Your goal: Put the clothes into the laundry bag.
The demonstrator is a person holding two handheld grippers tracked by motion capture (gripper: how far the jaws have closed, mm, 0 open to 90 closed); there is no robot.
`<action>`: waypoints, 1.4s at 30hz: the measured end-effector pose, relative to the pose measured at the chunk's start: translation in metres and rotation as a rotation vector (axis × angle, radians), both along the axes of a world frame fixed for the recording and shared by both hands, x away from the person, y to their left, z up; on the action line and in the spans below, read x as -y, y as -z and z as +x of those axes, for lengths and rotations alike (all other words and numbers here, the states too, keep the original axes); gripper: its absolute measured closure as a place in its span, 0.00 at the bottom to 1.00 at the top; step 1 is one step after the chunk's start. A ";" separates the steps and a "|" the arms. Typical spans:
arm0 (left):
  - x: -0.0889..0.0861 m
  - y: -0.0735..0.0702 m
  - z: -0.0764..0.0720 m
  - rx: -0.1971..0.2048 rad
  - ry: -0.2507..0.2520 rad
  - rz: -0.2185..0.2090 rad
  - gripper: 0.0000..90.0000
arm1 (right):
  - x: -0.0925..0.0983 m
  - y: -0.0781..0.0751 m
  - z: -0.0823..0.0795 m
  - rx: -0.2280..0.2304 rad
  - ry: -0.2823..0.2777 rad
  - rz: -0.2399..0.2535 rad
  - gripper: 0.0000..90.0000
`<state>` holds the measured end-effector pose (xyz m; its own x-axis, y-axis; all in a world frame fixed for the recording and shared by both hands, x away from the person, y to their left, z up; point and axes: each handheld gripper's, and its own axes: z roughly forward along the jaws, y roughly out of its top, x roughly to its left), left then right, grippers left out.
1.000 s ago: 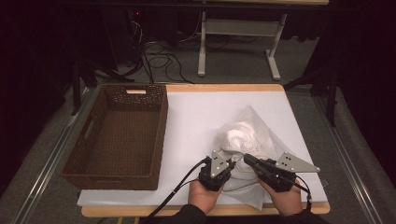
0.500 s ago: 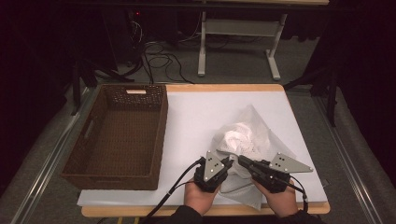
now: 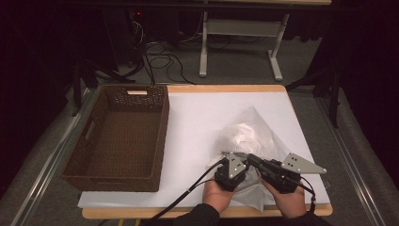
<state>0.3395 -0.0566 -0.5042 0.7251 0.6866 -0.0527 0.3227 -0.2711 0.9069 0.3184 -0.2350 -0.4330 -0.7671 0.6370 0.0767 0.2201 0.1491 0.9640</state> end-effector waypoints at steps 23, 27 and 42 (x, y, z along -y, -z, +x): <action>-0.046 -0.014 -0.023 0.023 0.011 -0.072 0.40 | -0.005 0.009 -0.001 -0.020 -0.013 -0.038 1.00; -0.056 -0.015 -0.030 0.029 0.011 -0.072 0.36 | -0.006 0.010 0.000 -0.023 -0.009 -0.040 1.00; -0.111 0.008 -0.023 -0.069 -0.115 -0.019 0.39 | -0.003 0.009 -0.001 -0.016 0.002 -0.037 1.00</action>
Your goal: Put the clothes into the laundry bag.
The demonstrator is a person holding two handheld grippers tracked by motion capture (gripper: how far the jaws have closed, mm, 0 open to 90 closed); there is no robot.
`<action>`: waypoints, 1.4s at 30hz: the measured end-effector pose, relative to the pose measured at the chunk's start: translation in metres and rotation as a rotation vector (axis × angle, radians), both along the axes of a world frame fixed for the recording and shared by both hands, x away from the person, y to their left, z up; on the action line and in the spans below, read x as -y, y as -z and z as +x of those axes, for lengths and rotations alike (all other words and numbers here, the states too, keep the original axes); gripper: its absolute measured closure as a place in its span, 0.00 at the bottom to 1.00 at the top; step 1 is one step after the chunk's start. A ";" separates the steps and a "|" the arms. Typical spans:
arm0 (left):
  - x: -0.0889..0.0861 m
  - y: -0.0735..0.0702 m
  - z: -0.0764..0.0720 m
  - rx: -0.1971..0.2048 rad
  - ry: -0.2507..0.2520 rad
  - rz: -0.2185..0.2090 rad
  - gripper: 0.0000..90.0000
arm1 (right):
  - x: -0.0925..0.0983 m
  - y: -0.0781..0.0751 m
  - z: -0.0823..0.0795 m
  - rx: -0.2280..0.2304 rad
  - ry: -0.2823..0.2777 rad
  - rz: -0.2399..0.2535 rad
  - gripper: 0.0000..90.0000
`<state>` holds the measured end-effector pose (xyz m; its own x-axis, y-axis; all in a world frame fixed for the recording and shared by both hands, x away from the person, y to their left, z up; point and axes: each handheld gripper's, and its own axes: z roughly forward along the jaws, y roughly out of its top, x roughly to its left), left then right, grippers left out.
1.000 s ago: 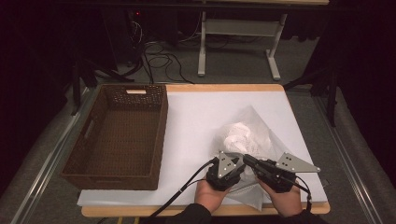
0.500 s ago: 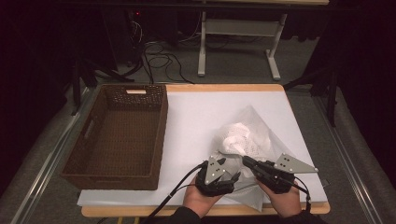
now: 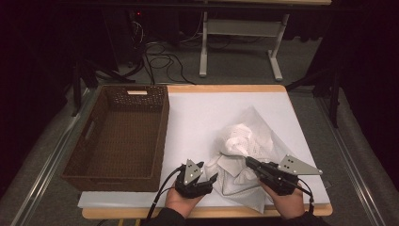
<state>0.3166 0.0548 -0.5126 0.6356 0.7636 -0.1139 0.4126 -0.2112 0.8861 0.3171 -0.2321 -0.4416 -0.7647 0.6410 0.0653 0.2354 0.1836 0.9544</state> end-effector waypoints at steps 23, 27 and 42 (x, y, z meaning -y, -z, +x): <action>0.056 -0.016 0.028 0.021 0.054 -0.050 0.99 | 0.002 0.000 0.000 -0.004 0.002 0.004 1.00; 0.080 -0.014 0.035 0.030 0.053 -0.018 0.99 | 0.002 0.001 0.001 -0.008 0.002 0.005 1.00; 0.043 -0.012 0.015 0.039 0.023 0.018 0.66 | 0.004 0.001 0.001 -0.006 0.004 0.002 1.00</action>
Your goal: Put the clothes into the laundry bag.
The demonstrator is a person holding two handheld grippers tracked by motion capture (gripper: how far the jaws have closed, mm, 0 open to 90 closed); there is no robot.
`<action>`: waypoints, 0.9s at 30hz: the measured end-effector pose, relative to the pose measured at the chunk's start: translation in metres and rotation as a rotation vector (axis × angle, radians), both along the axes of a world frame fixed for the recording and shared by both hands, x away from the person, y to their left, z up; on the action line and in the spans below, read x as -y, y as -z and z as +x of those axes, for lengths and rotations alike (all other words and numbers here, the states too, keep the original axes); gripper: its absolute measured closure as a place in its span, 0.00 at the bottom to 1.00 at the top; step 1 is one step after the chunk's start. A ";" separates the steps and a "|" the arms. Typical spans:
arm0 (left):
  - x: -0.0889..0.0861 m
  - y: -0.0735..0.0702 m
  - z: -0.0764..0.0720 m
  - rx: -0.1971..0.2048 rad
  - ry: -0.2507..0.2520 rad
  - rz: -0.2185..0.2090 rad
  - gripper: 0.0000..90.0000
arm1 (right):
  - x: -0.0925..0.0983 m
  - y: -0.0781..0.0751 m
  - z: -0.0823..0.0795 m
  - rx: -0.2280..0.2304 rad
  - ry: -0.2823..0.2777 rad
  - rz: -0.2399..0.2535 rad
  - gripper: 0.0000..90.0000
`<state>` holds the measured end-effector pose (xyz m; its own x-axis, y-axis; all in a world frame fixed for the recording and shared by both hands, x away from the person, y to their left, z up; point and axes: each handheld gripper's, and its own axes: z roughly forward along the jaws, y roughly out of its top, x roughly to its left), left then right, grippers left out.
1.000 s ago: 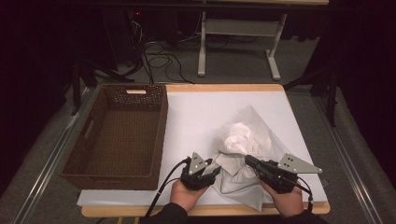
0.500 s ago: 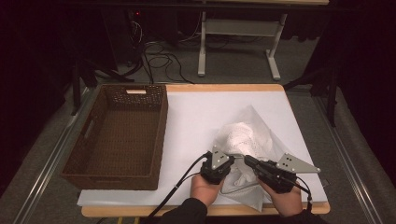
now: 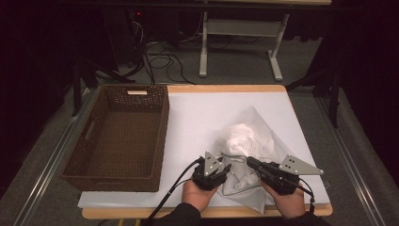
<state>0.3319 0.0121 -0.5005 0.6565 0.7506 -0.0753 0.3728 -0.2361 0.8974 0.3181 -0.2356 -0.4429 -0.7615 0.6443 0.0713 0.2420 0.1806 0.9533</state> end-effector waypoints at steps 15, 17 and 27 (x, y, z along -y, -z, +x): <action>-0.032 0.022 0.006 -0.103 -0.045 0.055 0.48 | 0.003 -0.007 -0.001 0.016 0.006 0.017 1.00; -0.032 0.022 0.007 -0.121 -0.036 0.056 0.49 | 0.004 -0.008 -0.002 0.018 0.011 0.023 1.00; -0.025 0.024 0.013 -0.185 0.042 0.123 0.94 | 0.003 -0.008 -0.002 0.016 0.009 0.016 1.00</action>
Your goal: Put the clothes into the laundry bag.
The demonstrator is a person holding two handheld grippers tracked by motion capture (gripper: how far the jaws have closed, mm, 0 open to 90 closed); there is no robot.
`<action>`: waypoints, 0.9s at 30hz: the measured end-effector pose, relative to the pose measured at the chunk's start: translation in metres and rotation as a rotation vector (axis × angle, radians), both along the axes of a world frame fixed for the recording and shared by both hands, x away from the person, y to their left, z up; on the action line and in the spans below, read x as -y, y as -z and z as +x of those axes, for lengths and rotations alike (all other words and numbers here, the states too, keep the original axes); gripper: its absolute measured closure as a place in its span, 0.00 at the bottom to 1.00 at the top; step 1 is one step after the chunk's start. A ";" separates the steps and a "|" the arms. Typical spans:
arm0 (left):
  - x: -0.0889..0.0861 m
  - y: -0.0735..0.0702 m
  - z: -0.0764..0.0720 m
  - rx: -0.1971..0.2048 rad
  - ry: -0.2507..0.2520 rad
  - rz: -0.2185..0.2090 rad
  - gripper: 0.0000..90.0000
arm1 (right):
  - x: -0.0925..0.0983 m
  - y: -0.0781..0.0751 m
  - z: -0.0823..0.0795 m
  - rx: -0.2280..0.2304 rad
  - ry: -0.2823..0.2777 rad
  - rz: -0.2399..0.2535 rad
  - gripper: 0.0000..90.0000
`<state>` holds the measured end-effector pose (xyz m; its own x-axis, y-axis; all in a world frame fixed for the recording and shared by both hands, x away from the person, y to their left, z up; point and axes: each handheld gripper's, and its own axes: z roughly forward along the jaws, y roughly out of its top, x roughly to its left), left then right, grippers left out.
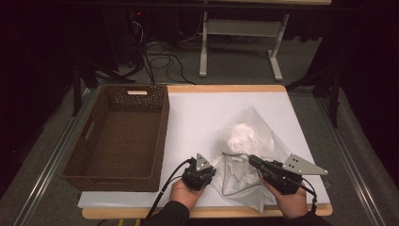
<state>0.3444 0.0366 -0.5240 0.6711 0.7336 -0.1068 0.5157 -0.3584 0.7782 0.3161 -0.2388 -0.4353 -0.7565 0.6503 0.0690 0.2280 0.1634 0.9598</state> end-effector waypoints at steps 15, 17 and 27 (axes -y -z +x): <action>-0.039 -0.025 -0.041 0.067 -0.016 -0.037 1.00 | -0.005 0.003 -0.004 -0.004 -0.026 -0.022 1.00; -0.043 -0.020 -0.047 0.055 -0.014 -0.044 1.00 | -0.007 0.004 -0.007 -0.006 -0.033 -0.037 1.00; -0.049 -0.015 -0.051 0.065 -0.041 -0.074 0.88 | -0.022 0.022 -0.019 -0.073 -0.086 -0.131 1.00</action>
<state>0.2930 0.0855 -0.5093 0.6478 0.7524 -0.1195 0.4767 -0.2780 0.8339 0.2970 -0.2165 -0.4573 -0.8061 0.5901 0.0445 0.2759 0.3082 0.9104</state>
